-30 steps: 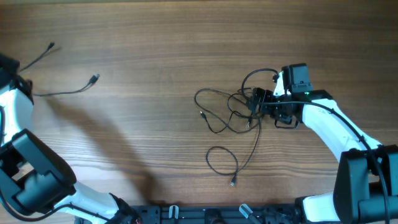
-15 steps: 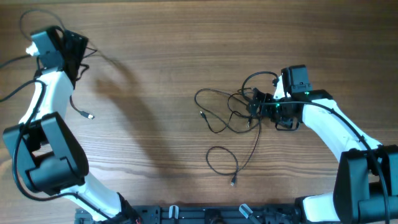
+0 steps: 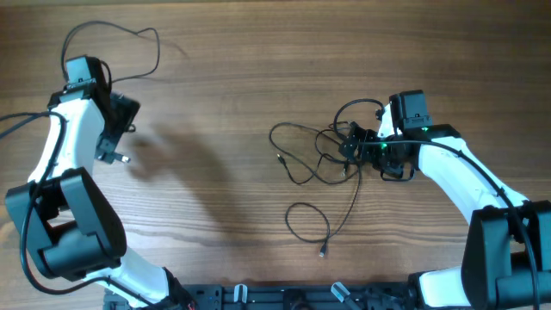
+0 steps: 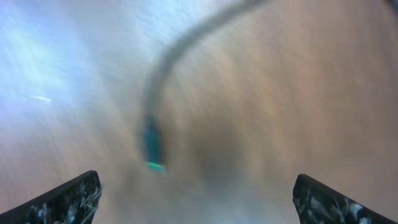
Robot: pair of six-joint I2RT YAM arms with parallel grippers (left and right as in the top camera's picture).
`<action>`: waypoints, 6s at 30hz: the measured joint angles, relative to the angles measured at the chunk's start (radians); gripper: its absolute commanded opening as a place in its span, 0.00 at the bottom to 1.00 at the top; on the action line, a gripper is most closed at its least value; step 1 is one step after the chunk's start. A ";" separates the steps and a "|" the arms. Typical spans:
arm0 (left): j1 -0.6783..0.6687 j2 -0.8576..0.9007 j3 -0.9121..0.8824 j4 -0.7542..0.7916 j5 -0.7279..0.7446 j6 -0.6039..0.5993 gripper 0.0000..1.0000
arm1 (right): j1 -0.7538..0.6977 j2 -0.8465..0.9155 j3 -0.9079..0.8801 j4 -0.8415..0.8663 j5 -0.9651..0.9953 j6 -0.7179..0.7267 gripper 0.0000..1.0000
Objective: Untangle cables
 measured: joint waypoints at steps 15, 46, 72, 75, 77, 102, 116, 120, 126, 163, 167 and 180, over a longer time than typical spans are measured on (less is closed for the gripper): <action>0.056 0.002 -0.244 0.251 -0.091 0.009 0.61 | 0.000 0.000 0.000 0.000 0.000 0.000 1.00; 0.488 -0.314 -0.014 0.934 0.027 0.159 0.04 | 0.000 0.000 0.000 0.010 0.000 0.000 1.00; 0.128 -0.238 -0.011 0.771 0.428 0.310 1.00 | -0.001 -0.038 0.002 -0.044 -0.026 0.000 1.00; 0.059 -0.299 -0.006 0.634 0.632 0.310 1.00 | -0.001 -0.128 0.014 -0.071 -0.021 -0.009 1.00; -0.007 -0.297 -0.009 0.499 0.771 0.310 1.00 | -0.003 -0.227 0.023 -0.087 0.017 -0.016 1.00; -0.990 -0.005 -0.017 0.466 0.437 0.125 0.95 | -0.055 -0.494 0.031 -0.270 0.364 0.169 1.00; -1.002 0.286 -0.019 0.936 0.717 -0.470 0.04 | -0.055 -0.492 0.031 -0.341 0.404 0.177 1.00; -0.895 0.209 -0.021 0.930 0.826 -0.381 0.04 | -0.055 -0.492 0.031 -0.336 0.406 0.190 1.00; -0.850 -0.067 -0.018 0.827 0.984 -0.199 0.04 | -0.055 -0.482 0.031 -0.253 0.356 0.301 1.00; -0.416 -0.440 -0.021 0.639 1.331 0.263 0.04 | 0.453 -0.003 0.032 0.459 -0.112 0.145 1.00; -0.414 -0.440 -0.025 0.834 1.359 0.120 0.04 | 0.560 0.126 0.033 0.516 -0.029 0.146 0.99; -0.100 -0.499 -0.026 1.227 1.638 -0.286 0.04 | 0.007 0.140 0.046 0.204 0.116 0.298 0.46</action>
